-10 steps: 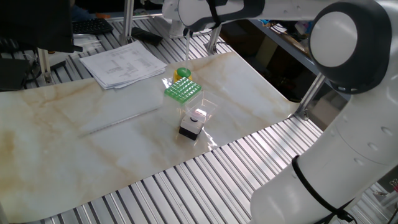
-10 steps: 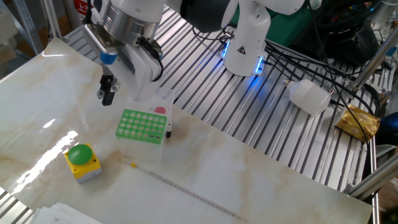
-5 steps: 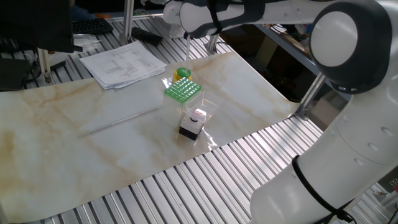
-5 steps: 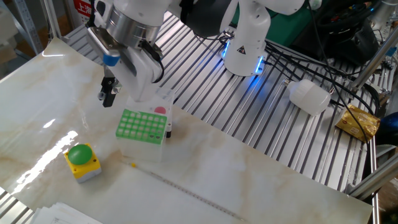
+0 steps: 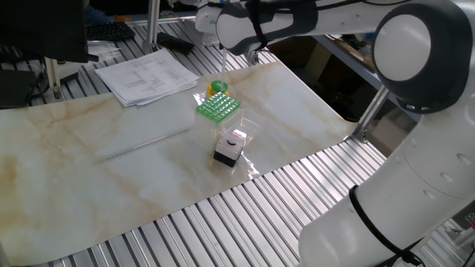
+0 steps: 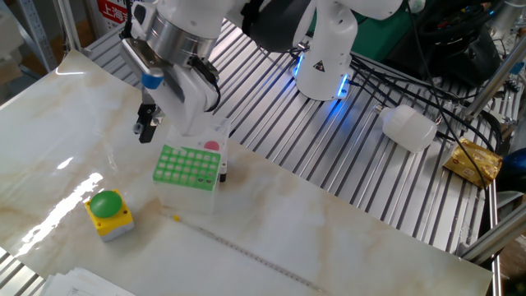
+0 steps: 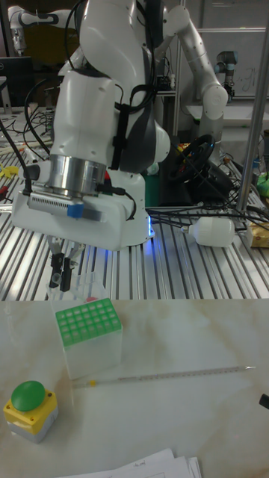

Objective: Insert a large pipette tip into the holder for large pipette tips

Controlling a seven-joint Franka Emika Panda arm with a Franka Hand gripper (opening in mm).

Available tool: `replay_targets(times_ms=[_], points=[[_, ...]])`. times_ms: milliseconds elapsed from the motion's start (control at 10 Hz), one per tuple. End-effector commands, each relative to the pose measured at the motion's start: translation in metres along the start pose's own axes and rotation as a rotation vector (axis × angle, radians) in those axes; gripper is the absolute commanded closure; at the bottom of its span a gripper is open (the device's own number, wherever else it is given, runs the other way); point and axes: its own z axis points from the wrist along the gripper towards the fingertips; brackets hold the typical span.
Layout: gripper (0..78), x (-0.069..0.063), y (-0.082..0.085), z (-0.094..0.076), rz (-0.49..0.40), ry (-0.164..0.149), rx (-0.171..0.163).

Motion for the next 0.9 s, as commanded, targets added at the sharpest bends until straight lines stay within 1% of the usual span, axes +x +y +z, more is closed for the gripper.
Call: replay_targets(times_ms=[100, 300, 500, 900], points=[[76.4, 0.005, 0.002, 0.006, 0.013, -0.024, -0.009], [76.4, 0.006, 0.003, 0.009, 0.015, -0.028, -0.011], [76.4, 0.008, 0.003, 0.013, 0.019, -0.038, -0.016], [76.4, 0.009, 0.003, 0.017, 0.016, -0.055, -0.013]])
